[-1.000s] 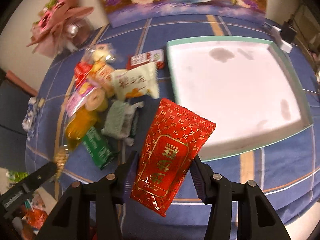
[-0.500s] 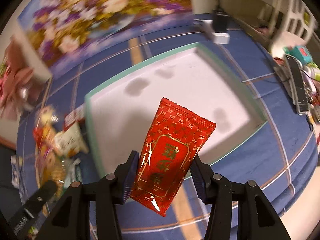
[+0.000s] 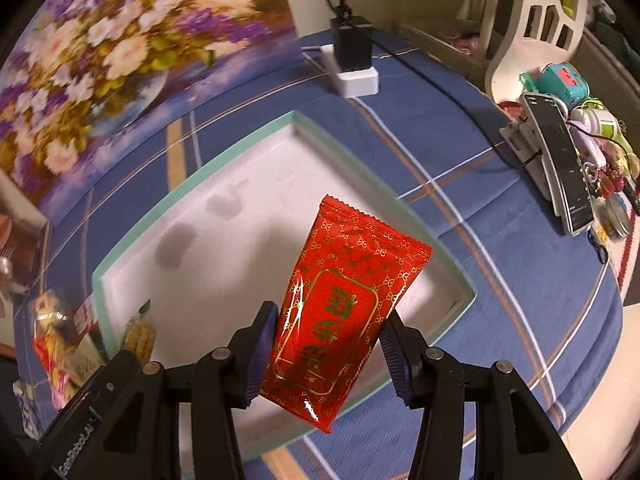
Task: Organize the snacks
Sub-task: 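Carry both snacks over the white tray and open both tools to drop them, then move both tools back over the snack pile, then grasp the dark green pack with the left tool while the right tool grasps the pale green pack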
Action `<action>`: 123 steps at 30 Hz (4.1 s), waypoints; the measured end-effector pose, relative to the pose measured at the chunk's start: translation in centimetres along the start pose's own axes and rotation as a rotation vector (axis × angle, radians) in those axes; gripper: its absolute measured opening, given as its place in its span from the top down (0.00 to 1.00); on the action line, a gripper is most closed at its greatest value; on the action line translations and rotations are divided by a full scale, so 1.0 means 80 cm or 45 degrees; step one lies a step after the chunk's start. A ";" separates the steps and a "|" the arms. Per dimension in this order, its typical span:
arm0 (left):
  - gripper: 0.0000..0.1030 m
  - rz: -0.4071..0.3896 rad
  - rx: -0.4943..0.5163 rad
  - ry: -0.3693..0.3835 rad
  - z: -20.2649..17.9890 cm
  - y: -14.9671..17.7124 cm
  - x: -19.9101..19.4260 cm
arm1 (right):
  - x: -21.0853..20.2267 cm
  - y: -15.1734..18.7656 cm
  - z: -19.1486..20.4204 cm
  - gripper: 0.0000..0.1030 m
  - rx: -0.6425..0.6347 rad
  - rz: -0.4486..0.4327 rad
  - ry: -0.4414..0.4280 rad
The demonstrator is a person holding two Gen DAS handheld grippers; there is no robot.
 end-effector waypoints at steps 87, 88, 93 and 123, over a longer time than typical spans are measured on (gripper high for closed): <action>0.16 0.006 -0.816 -0.334 0.368 0.119 -0.117 | -0.039 0.187 0.248 0.00 -0.630 0.067 -0.223; 0.16 0.014 -0.826 -0.321 0.372 0.120 -0.115 | -0.036 0.189 0.252 0.00 -0.636 0.075 -0.224; 0.16 0.086 -0.847 -0.272 0.375 0.124 -0.094 | -0.013 0.203 0.266 0.00 -0.651 0.138 -0.225; 0.25 0.272 -0.779 0.006 0.316 0.112 -0.013 | -0.020 0.185 0.247 0.00 -0.602 0.132 -0.184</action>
Point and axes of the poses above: each gripper's, at about its wrist camera, not at the fingertips, and x roughly the way its jaws point, z to its left, y to its underside, the point moved 8 cm from there along x, roughly the way its jaws point, and after that the axes turned 7 degrees about z, right-handed, at the moved point
